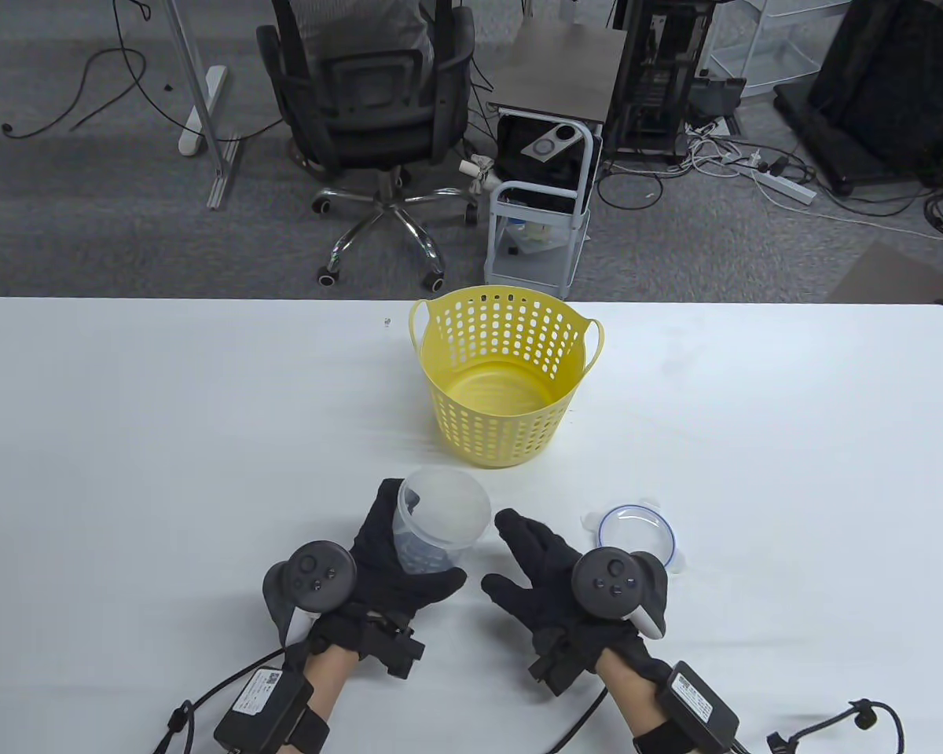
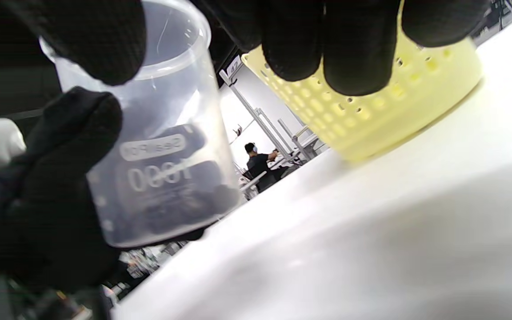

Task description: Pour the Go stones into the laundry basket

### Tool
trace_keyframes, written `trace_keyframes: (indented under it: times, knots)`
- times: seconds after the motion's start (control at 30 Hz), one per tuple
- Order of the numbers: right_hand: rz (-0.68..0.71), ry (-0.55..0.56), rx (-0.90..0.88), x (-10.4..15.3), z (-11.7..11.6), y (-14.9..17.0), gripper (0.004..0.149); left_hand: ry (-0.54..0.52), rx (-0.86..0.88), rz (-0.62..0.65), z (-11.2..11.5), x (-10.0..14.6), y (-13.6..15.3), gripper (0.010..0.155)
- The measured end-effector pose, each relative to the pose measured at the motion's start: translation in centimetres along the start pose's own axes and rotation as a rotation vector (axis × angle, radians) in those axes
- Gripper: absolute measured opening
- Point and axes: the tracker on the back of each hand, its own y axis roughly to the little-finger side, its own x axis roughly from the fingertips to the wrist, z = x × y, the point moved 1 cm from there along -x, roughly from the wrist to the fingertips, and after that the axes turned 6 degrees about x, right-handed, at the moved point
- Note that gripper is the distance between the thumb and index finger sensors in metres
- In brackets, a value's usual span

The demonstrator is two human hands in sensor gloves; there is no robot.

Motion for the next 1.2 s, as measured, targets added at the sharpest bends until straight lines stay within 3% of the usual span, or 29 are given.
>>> trace_keyframes:
  times: [0.2,0.4,0.63,0.9,1.2]
  knots:
    - [-0.088,-0.063,-0.011,-0.1,0.3,1.9,0.077,-0.098,-0.140,-0.098,-2.3,-0.5,0.9,0.129]
    - [-0.102,-0.062,-0.020,-0.1,0.9,2.4,0.076,-0.178,-0.228,-0.144,-4.8,-2.1,-0.2,0.128]
    - [-0.076,-0.068,-0.028,-0.2,0.9,2.0,0.075,-0.216,-0.408,-0.113,-7.5,-6.4,-4.6,0.127]
    - [-0.047,-0.110,0.003,-0.5,0.2,1.5,0.074,-0.207,-0.614,-0.057,-9.1,-11.0,-9.9,0.127]
    - [-0.049,-0.131,0.011,-0.6,0.0,1.4,0.073,-0.234,-0.756,-0.085,-10.1,-14.2,-12.4,0.127]
